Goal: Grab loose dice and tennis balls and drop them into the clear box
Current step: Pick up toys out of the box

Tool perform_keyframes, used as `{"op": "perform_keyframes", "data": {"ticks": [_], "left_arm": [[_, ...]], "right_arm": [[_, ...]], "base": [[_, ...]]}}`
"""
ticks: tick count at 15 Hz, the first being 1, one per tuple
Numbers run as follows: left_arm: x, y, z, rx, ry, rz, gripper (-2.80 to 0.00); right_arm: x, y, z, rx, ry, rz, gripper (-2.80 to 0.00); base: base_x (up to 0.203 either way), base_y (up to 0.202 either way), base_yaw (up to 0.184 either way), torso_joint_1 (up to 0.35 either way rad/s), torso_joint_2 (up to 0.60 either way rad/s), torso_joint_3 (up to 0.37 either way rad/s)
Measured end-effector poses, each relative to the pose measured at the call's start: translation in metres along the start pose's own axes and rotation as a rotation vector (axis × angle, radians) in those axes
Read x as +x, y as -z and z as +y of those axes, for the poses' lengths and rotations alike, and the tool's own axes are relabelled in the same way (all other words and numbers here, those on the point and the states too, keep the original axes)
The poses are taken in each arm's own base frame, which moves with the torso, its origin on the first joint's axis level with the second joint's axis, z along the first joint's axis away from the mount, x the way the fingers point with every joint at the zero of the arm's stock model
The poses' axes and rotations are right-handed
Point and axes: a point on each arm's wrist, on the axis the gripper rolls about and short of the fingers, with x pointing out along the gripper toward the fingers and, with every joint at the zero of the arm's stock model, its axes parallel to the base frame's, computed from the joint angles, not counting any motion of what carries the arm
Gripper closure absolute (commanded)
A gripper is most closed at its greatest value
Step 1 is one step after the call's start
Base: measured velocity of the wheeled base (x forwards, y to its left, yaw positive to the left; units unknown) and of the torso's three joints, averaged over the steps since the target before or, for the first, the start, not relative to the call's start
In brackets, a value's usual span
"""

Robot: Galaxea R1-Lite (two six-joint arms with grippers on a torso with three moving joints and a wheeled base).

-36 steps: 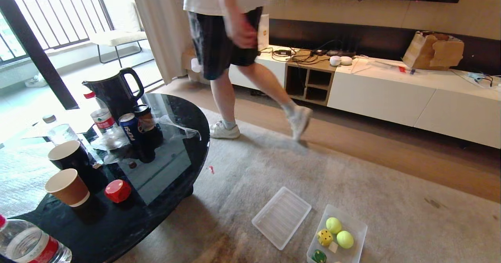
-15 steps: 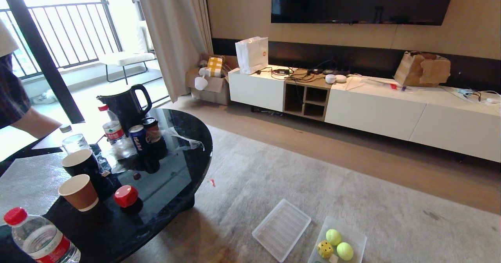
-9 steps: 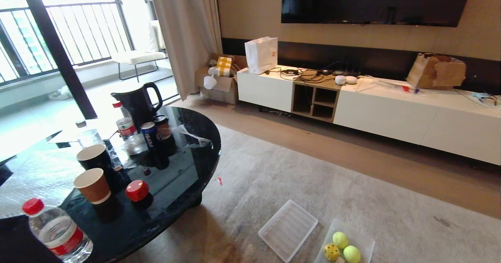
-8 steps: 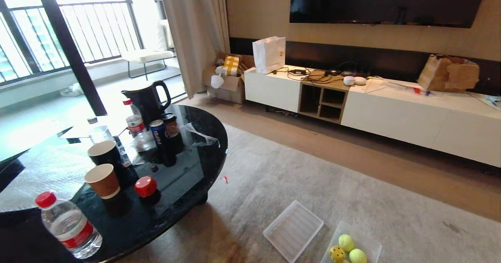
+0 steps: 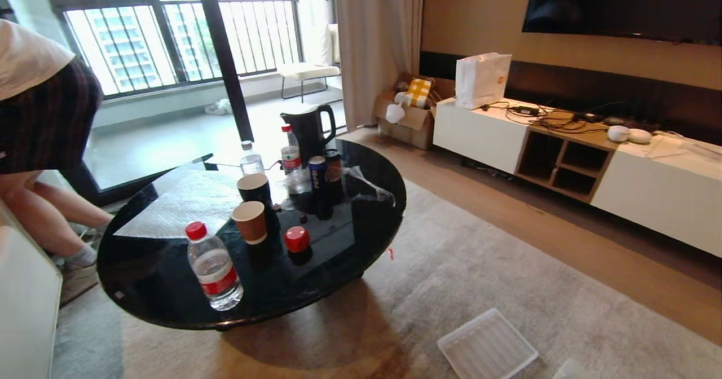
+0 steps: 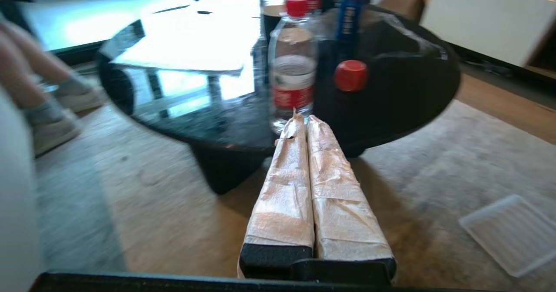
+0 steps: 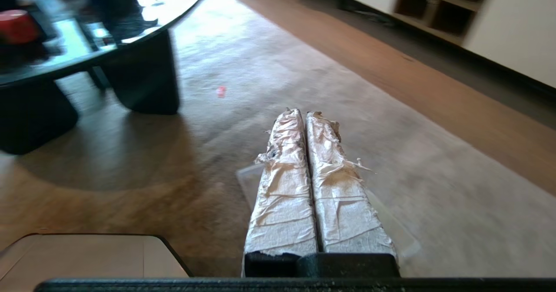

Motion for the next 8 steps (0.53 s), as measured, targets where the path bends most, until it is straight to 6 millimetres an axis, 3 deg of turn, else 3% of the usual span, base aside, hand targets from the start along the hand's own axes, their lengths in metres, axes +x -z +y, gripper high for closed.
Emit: {"op": "perform_keyframes", "data": {"ticks": [8], "left_arm": [[0.0000,0.0000,0.0000,0.000,0.000,0.000,0.00]], "right_arm": [[0.0000,-0.0001,0.0000,-0.001,-0.001,0.000,0.00]], "base": [[0.000,-0.008,0.165,0.001,0.00,0.001]]}}
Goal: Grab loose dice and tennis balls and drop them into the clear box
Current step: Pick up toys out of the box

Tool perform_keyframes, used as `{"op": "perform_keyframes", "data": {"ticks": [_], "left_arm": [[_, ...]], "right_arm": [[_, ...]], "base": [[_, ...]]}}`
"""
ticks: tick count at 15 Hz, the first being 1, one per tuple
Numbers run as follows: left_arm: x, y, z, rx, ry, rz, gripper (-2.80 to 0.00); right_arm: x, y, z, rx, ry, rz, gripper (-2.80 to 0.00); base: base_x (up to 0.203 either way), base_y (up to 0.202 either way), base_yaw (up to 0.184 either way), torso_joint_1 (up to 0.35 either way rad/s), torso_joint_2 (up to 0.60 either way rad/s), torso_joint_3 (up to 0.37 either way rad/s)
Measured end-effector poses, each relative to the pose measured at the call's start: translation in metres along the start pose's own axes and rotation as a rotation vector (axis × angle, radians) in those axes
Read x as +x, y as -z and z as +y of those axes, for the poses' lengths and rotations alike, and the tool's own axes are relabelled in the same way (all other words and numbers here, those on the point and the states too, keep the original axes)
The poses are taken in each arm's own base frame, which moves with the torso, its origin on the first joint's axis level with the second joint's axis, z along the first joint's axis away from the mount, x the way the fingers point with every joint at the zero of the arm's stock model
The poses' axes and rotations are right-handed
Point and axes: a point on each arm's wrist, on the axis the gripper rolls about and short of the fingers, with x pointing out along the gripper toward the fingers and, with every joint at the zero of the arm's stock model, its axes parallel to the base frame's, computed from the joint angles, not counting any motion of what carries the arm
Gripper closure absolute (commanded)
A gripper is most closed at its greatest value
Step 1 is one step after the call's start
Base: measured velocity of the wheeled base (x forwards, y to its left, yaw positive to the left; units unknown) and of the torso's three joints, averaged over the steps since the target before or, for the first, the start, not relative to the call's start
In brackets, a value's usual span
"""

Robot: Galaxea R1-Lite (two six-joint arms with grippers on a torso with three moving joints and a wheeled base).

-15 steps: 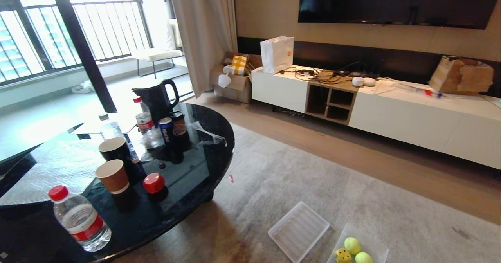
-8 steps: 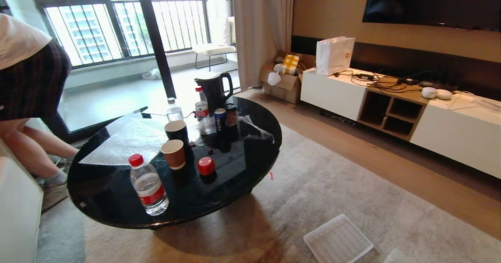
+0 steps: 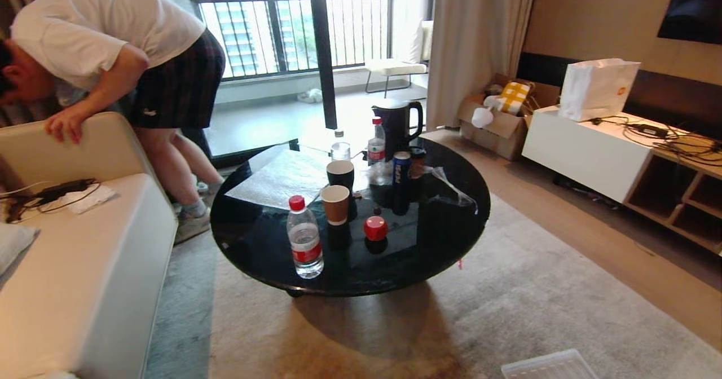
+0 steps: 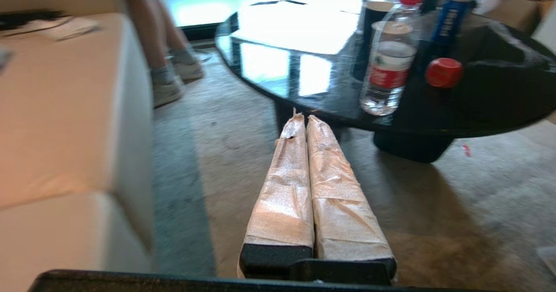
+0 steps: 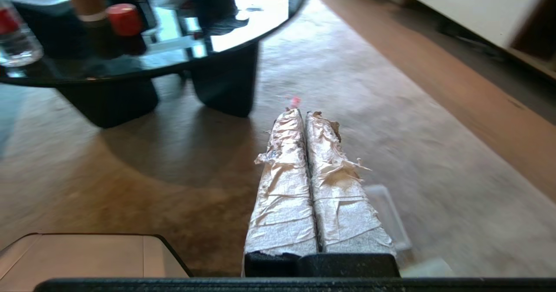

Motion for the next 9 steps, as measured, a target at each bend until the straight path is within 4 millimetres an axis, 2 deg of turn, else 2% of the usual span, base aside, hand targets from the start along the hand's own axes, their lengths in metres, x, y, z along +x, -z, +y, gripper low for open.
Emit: {"op": "perform_keyframes", "data": {"ticks": [9], "left_arm": [[0.0000,0.0000,0.0000,0.000,0.000,0.000,0.00]], "right_arm": [[0.0001,0.0002,0.0000,0.000,0.000,0.001,0.00]], "base": [[-0.002,-0.007,0.167,0.001,0.00,0.002]]}}
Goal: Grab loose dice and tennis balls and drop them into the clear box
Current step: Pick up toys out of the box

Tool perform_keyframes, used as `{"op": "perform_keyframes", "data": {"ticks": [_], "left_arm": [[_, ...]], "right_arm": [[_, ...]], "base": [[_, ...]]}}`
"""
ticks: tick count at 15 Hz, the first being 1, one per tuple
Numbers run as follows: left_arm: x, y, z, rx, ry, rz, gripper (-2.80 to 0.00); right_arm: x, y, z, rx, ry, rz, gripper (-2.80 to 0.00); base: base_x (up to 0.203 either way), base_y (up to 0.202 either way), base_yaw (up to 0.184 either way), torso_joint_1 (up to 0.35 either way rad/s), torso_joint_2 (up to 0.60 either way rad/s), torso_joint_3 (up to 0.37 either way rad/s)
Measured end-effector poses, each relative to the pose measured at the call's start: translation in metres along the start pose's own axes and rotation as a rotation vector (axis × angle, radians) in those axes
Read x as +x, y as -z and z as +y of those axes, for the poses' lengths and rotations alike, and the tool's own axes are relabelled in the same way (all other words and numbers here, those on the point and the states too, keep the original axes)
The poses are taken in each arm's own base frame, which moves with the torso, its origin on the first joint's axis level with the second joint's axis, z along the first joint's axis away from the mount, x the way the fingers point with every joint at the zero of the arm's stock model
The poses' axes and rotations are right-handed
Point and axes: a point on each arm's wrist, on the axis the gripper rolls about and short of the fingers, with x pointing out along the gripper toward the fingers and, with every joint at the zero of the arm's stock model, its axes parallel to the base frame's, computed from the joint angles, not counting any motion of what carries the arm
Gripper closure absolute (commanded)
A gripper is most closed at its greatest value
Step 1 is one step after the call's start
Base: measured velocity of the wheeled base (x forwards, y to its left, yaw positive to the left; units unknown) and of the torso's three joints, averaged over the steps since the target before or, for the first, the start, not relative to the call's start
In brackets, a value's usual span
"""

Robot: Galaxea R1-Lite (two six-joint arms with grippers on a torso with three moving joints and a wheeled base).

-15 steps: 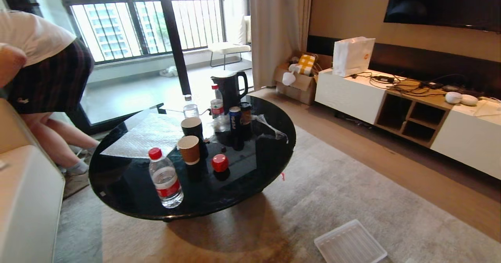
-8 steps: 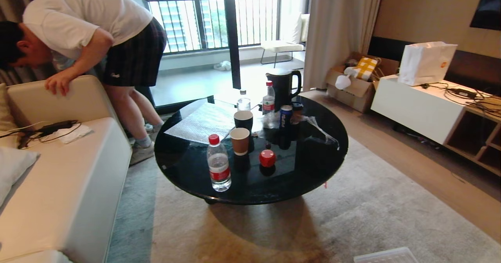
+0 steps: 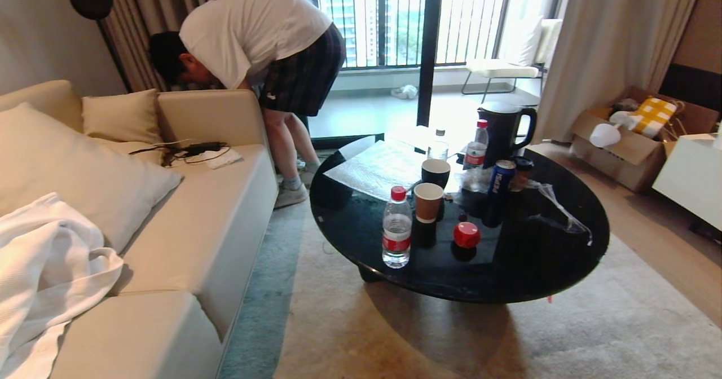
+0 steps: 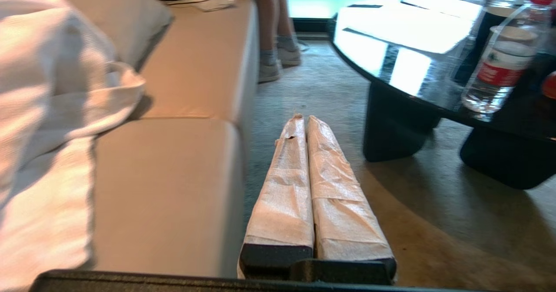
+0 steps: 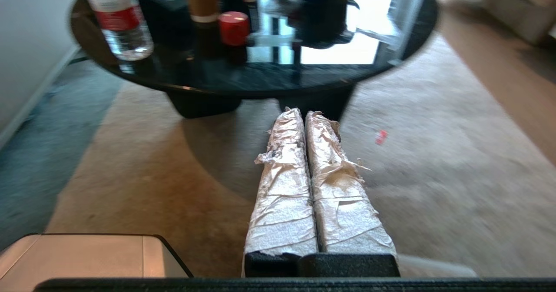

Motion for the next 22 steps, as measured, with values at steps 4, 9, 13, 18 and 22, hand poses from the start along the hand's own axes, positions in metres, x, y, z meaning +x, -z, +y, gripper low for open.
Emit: {"op": "perform_keyframes", "data": {"ticks": [4,9,13,18,22], "left_arm": [[0.0000,0.0000,0.0000,0.000,0.000,0.000,0.00],[0.0000,0.0000,0.0000,0.000,0.000,0.000,0.00],[0.0000,-0.0001,0.0000,0.000,0.000,0.000,0.00],[0.0000,0.0000,0.0000,-0.001,0.000,0.000,0.00],[0.0000,0.0000,0.0000,-0.001,0.000,0.000,0.00]], "right_arm": [[0.0000,-0.0001,0.0000,-0.002,-0.001,-0.001,0.00],[0.0000,-0.0001,0.0001,-0.001,-0.004,-0.001,0.00],[0.0000,-0.0001,0.0000,0.000,-0.001,-0.001,0.00],[0.0000,-0.0001,0.0000,0.000,-0.001,-0.001,0.00],[0.0000,-0.0001,0.0000,0.000,-0.001,-0.001,0.00]], "base": [[0.000,-0.005,0.151,0.000,0.01,0.002],[0.000,-0.001,0.017,0.001,0.00,0.001],[0.096,0.000,0.001,0.003,0.00,0.001],[0.183,0.000,-0.001,0.006,0.00,0.003],[0.181,0.000,-0.001,0.003,0.00,0.002]]}}
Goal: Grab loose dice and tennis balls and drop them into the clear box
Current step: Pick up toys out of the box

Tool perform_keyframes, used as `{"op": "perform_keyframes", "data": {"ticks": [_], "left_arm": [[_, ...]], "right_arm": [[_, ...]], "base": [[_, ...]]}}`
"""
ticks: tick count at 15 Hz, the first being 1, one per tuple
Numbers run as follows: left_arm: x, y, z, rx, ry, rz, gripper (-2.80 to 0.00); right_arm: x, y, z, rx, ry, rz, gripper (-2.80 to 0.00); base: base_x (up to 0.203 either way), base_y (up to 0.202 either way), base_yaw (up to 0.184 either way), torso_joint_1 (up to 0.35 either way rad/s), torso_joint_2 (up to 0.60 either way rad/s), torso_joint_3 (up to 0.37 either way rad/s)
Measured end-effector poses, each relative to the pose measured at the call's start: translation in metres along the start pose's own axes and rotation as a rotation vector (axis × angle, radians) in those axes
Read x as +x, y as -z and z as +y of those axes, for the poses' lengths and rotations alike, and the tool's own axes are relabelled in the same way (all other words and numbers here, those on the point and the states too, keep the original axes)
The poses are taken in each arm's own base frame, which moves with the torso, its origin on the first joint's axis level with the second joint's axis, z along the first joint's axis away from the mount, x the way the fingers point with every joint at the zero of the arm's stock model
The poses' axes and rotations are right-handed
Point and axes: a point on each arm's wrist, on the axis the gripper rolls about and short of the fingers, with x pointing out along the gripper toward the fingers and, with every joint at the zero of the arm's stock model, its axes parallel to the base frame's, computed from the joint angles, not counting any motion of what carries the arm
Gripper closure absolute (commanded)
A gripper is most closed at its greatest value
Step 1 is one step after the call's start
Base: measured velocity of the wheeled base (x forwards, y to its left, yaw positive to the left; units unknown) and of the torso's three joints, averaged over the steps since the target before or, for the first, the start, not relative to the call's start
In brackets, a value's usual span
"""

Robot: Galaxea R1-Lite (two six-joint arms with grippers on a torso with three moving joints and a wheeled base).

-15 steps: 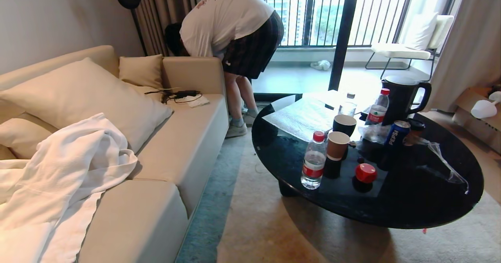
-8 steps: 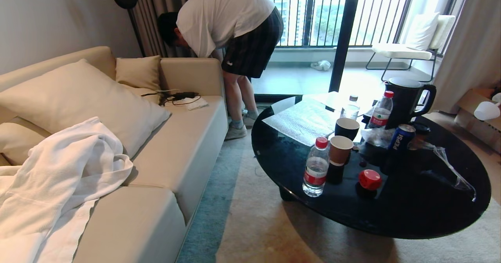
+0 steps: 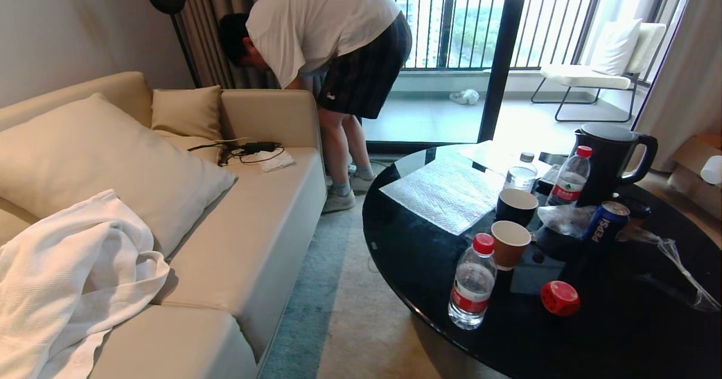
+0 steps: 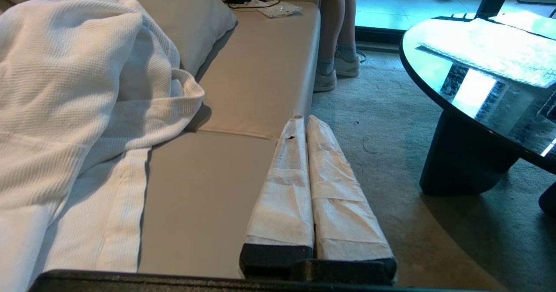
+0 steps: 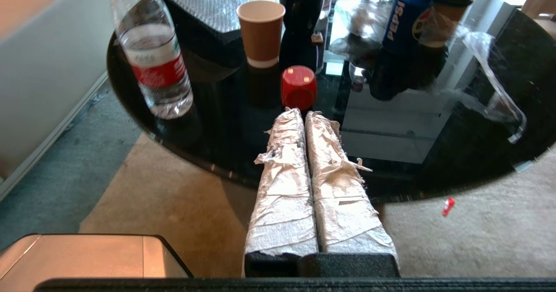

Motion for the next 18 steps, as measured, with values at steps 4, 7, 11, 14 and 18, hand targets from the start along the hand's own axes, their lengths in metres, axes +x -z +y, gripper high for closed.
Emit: {"op": "perform_keyframes", "data": {"ticks": [4,7,11,14,18], "left_arm": [[0.0000,0.0001,0.0000,0.000,0.000,0.001,0.00],[0.0000,0.0000,0.0000,0.000,0.000,0.000,0.00],[0.0000,0.0000,0.0000,0.000,0.000,0.000,0.00],[0.0000,0.0000,0.0000,0.000,0.000,0.000,0.00],[0.0000,0.0000,0.0000,-0.002,0.000,0.000,0.00]], "right_arm": [[0.0000,0.0000,0.0000,0.000,-0.002,0.000,0.00],[0.0000,-0.0001,0.0001,-0.004,-0.005,-0.001,0.00],[0.0000,0.0000,0.0001,-0.002,-0.005,-0.001,0.00],[0.0000,0.0000,0.0001,-0.007,-0.006,0.000,0.00],[0.0000,0.0001,0.0002,-0.008,-0.007,0.000,0.00]], "base": [[0.162,0.000,-0.002,0.004,0.00,0.001],[0.000,0.000,0.000,0.000,0.00,0.000],[0.000,0.000,0.000,0.000,0.00,0.000],[0.000,0.000,0.000,0.000,0.00,0.000],[0.000,0.000,0.000,0.001,0.00,-0.131]]}}
